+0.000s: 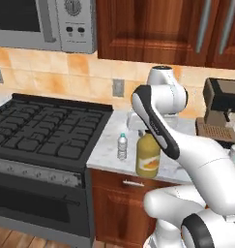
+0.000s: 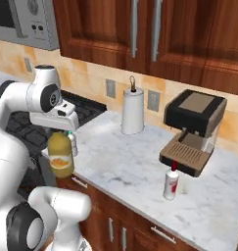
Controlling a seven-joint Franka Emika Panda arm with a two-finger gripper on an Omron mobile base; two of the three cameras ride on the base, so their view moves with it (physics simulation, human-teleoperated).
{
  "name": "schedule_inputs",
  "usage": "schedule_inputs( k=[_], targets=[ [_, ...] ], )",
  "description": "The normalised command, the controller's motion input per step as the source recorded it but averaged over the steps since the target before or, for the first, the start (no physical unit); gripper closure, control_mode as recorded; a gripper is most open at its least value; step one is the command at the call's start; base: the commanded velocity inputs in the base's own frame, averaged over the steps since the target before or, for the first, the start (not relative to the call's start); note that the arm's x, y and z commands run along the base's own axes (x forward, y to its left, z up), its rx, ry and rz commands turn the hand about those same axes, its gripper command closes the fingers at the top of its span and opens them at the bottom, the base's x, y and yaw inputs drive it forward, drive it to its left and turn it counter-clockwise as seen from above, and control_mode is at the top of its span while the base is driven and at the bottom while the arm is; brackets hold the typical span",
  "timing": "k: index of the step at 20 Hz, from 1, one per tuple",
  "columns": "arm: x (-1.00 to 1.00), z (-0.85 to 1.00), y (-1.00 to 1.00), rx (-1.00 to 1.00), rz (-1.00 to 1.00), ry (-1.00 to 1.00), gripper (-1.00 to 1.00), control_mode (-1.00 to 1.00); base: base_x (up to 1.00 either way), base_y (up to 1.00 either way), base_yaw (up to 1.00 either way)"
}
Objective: Place the drinks on the dining counter in a tight cluster.
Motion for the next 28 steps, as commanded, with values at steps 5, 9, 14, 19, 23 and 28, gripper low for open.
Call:
schedule_inputs(
  k=[5,9,14,19,23,28],
  targets=[
    [0.0,0.0,0.0,0.0,0.0,0.0,1.0,1.0,-0.01,0.48,0.69],
    [0.0,0.0,0.0,0.0,0.0,0.0,1.0,1.0,0.1,0.54,0.54],
    [0.0,0.0,0.0,0.0,0.0,0.0,1.0,1.0,0.22,0.54,0.47],
    [0.0,0.0,0.0,0.0,0.0,0.0,1.0,1.0,0.23,0.48,0.51],
    [0.0,0.0,0.0,0.0,0.0,0.0,1.0,1.0,0.17,0.44,0.58],
    [0.0,0.0,0.0,0.0,0.0,0.0,1.0,1.0,0.19,0.45,0.55]
  ],
)
